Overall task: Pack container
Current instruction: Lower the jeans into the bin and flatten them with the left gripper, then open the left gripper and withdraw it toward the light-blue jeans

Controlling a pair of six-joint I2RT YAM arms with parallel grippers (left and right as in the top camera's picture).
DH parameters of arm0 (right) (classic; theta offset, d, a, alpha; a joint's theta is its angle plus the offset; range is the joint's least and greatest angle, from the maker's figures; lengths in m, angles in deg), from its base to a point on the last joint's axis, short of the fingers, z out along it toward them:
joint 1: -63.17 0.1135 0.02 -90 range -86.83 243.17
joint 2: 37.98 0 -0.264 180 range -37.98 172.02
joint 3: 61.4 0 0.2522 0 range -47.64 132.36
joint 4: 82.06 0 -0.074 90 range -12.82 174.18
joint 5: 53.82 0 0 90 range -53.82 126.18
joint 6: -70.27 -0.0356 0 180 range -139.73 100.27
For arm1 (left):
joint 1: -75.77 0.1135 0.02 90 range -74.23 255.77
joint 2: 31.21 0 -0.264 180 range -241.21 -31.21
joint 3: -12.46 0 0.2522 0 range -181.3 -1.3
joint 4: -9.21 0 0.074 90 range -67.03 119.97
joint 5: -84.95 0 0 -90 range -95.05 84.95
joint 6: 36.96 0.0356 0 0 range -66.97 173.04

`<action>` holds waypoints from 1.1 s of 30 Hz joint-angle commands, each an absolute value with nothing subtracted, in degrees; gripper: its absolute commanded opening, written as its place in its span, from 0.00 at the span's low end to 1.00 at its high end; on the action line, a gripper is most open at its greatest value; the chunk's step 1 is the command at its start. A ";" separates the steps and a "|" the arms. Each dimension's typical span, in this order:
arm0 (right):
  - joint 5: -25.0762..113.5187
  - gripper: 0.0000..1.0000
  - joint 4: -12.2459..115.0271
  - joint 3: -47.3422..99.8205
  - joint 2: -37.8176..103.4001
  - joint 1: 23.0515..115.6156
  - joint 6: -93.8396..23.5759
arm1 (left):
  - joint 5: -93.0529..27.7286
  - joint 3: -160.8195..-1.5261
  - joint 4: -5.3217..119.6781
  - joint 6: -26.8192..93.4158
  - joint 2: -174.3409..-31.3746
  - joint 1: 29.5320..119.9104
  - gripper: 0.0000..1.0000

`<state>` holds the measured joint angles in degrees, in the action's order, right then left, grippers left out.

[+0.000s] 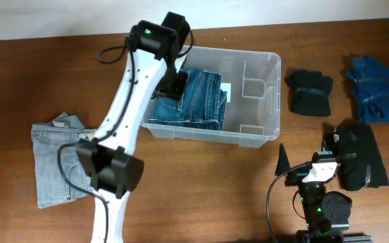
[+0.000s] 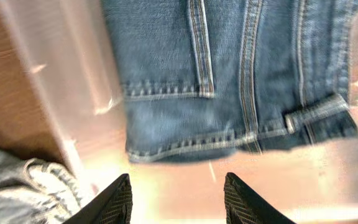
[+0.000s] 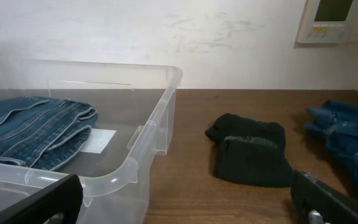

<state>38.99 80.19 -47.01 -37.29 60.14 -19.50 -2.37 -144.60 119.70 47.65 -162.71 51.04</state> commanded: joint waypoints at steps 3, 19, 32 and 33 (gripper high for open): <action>38.88 0.98 79.95 -47.32 -37.69 59.77 -19.29 | 4.01 -139.84 119.20 43.23 -160.09 51.45 0.48; 38.88 0.98 79.95 -47.32 -37.69 59.77 -19.31 | 1.26 -126.96 119.70 40.67 -160.07 50.30 0.48; 38.88 0.98 79.95 -47.32 -37.69 59.77 -19.29 | -0.71 -122.22 119.72 42.40 -158.41 44.90 0.48; 38.88 0.98 79.95 -47.32 -37.69 59.77 -19.29 | -0.71 -120.84 119.72 42.40 -157.88 44.92 0.48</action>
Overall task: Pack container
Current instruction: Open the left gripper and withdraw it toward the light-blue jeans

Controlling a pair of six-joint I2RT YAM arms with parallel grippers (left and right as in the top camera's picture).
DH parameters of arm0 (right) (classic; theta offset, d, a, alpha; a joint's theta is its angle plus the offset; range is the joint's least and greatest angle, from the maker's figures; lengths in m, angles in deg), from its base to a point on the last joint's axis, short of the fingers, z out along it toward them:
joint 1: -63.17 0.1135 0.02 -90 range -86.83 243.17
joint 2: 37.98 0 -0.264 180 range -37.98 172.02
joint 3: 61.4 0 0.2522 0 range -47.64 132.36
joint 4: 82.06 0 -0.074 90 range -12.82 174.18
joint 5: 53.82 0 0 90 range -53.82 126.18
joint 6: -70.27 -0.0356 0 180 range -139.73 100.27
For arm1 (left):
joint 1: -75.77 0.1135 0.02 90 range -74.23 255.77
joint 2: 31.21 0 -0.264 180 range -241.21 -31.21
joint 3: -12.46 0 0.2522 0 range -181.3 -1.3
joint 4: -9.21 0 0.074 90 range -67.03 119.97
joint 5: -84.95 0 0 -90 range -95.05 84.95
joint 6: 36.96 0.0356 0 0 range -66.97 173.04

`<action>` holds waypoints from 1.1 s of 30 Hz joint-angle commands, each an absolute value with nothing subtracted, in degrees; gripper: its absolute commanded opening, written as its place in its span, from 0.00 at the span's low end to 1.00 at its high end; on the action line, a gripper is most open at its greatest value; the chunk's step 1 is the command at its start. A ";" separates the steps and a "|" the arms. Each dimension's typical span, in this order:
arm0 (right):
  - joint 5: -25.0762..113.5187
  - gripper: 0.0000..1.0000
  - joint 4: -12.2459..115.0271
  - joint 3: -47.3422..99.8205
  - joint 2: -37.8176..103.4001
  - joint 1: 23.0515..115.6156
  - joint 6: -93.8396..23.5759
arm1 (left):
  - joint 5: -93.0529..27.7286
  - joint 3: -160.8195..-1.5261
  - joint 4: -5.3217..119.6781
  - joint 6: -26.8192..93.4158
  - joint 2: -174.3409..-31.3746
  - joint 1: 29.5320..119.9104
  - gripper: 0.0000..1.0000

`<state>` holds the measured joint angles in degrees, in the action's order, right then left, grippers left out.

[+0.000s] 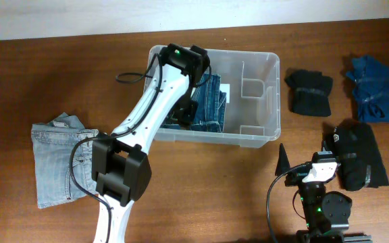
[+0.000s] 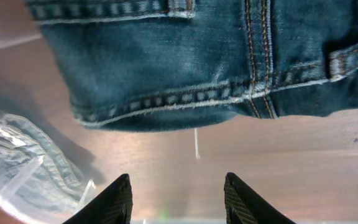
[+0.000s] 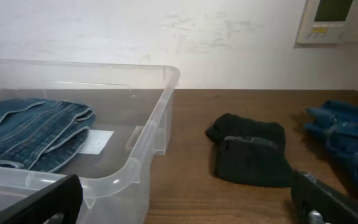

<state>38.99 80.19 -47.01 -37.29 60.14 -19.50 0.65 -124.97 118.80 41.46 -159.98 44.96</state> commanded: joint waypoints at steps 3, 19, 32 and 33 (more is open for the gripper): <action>38.88 0.98 79.95 -47.32 -37.69 59.77 -19.29 | 1.22 -114.64 119.72 42.34 -155.37 45.49 0.48; 38.88 0.98 79.95 -47.32 -37.69 59.77 -19.31 | 10.66 -123.73 115.09 39.39 -151.46 52.15 0.48; 38.88 0.98 79.95 -47.32 -37.69 59.77 -19.29 | 9.94 -124.38 117.19 33.13 -130.67 72.26 0.47; 38.88 0.98 79.95 -47.32 -37.69 59.77 -19.29 | 9.43 -124.17 117.16 33.13 -129.53 73.90 0.47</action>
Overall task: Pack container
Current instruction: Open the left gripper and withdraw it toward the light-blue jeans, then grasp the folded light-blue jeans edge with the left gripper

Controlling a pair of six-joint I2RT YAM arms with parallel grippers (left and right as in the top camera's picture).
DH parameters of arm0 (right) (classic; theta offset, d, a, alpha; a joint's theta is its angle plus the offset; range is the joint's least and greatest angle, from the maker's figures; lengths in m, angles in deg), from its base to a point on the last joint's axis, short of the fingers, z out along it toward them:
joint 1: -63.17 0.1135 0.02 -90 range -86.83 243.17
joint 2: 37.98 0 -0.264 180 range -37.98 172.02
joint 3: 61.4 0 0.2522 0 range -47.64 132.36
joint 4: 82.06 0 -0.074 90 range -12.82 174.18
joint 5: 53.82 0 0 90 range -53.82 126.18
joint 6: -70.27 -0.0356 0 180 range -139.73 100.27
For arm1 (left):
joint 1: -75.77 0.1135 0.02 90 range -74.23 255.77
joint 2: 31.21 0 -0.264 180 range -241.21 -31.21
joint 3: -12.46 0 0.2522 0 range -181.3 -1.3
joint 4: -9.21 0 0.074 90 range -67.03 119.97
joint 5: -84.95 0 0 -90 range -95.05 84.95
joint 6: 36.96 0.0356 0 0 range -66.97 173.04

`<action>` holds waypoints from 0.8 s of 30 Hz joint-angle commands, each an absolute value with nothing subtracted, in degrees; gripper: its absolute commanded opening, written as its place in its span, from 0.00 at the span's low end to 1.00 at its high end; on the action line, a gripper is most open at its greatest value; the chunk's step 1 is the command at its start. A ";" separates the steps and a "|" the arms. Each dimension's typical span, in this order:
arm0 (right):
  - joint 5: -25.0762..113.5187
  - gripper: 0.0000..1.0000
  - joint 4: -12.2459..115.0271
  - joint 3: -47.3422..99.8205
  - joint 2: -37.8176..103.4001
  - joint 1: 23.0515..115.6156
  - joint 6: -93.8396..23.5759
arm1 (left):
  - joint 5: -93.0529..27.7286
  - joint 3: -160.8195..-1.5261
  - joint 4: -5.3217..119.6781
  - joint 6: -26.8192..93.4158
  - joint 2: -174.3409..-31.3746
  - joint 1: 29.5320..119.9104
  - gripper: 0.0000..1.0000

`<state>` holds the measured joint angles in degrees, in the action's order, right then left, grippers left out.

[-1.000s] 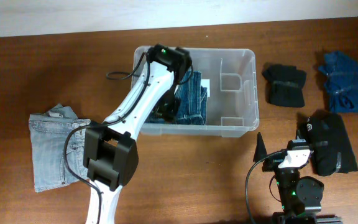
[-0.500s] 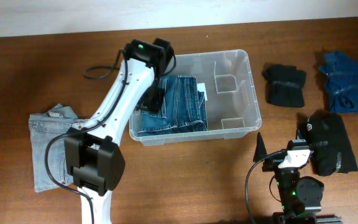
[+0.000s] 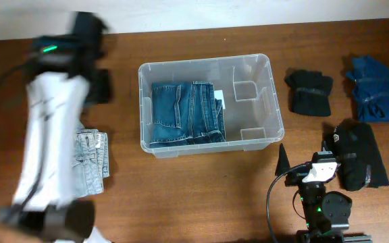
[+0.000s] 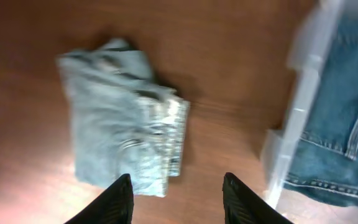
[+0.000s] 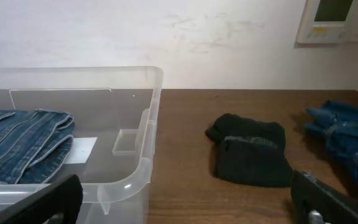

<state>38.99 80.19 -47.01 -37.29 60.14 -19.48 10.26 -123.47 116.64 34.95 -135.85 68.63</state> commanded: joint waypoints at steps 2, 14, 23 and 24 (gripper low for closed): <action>38.88 0.98 79.95 -47.32 -37.69 59.77 -19.31 | 8.17 -123.33 117.36 33.16 -126.10 81.20 0.47; 38.88 0.98 79.95 -47.32 -37.69 59.77 -19.31 | -13.97 -104.87 107.07 40.83 -124.07 112.94 0.73; 38.88 0.98 79.95 -47.32 -37.69 59.77 -19.29 | -16.05 -87.56 91.00 47.17 -124.31 116.83 0.94; 38.88 0.98 79.95 -47.32 -37.69 59.77 -19.29 | -16.31 -85.92 89.23 47.32 -124.49 116.83 0.95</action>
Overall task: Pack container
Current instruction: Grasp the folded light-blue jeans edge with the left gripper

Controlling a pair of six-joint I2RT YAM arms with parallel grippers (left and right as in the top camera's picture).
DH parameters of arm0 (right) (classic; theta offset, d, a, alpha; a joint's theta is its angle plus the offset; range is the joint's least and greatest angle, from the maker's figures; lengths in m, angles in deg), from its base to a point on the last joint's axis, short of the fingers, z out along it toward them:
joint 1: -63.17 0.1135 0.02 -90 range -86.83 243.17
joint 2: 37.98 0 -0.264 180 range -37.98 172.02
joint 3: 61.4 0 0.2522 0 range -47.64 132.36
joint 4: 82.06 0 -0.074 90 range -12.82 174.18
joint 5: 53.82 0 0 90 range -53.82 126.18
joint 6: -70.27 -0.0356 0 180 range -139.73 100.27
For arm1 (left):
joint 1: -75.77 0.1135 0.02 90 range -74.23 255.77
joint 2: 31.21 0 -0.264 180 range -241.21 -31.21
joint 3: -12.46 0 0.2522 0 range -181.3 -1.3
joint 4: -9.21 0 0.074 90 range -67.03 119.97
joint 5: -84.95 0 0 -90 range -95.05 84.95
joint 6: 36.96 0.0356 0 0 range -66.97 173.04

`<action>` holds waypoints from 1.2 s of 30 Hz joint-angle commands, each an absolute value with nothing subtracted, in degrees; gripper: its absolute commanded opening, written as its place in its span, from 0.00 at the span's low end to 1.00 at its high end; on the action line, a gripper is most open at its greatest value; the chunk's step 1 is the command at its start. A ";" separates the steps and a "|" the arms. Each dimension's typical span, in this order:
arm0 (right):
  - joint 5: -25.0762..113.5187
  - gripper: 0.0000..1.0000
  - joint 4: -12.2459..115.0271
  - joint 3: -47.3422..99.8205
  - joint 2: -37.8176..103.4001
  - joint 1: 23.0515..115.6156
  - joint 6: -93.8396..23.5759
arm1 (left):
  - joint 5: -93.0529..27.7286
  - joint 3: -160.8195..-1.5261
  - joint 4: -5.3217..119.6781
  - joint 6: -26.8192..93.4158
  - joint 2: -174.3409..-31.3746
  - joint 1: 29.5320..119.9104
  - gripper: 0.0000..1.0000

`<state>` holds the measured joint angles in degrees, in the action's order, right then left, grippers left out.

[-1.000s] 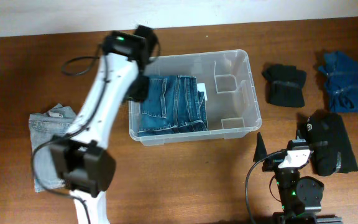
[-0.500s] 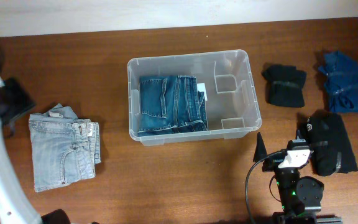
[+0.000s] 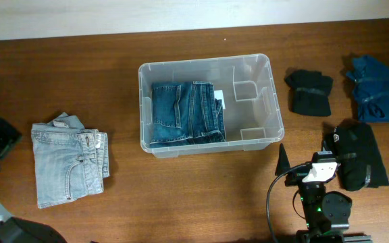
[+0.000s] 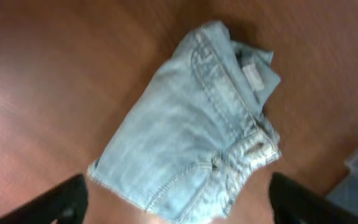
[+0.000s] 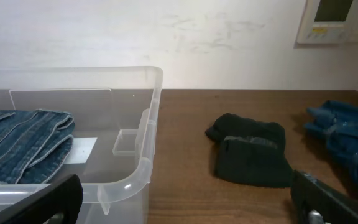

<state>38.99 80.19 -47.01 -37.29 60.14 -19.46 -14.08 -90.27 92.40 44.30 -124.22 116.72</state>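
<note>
The clear plastic container (image 3: 274, 101) stands mid-table with folded dark blue jeans (image 3: 184, 113) in its left part; they also show in the right wrist view (image 5: 23, 138). Folded light blue jeans (image 3: 69, 160) lie on the table to the left. My left gripper is at the far left edge, open, hovering over the light jeans (image 4: 194, 127) with nothing held. My right gripper (image 3: 308, 158) rests open near the front right, facing the container wall (image 5: 143, 140).
Right of the container lie a black folded garment (image 3: 309, 92), a blue bundled garment (image 3: 375, 88) and a larger black garment (image 3: 360, 154). Small dividers (image 3: 248, 91) take up the container's right end. A container corner shows in the left wrist view.
My left arm has moved from the table's upper left to its far left edge. Its jaws stand wider apart, over the light jeans. Container and right gripper are unmoved.
My left gripper was open inside the skewed container by the dark jeans, then lower near its front wall. Later the container sat squared and slightly leftward, with the arm out over the table's left. Now the gripper hovers by the light jeans.
</note>
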 commanded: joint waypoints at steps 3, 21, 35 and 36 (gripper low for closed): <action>38.88 0.98 79.95 -47.32 -37.69 59.77 -19.31 | -18.46 -82.62 85.08 48.41 -126.23 116.83 0.96; 38.88 0.98 79.95 -47.32 -37.69 59.77 -19.29 | -18.78 -82.20 79.68 57.24 -142.47 116.83 0.96; 38.88 0.98 79.95 -47.32 -37.69 59.77 -19.29 | -22.43 -81.78 75.85 62.90 -148.16 117.13 0.98; 38.88 0.99 79.95 -47.32 -37.69 59.77 -19.29 | -23.29 -81.78 75.72 63.49 -148.62 117.13 0.98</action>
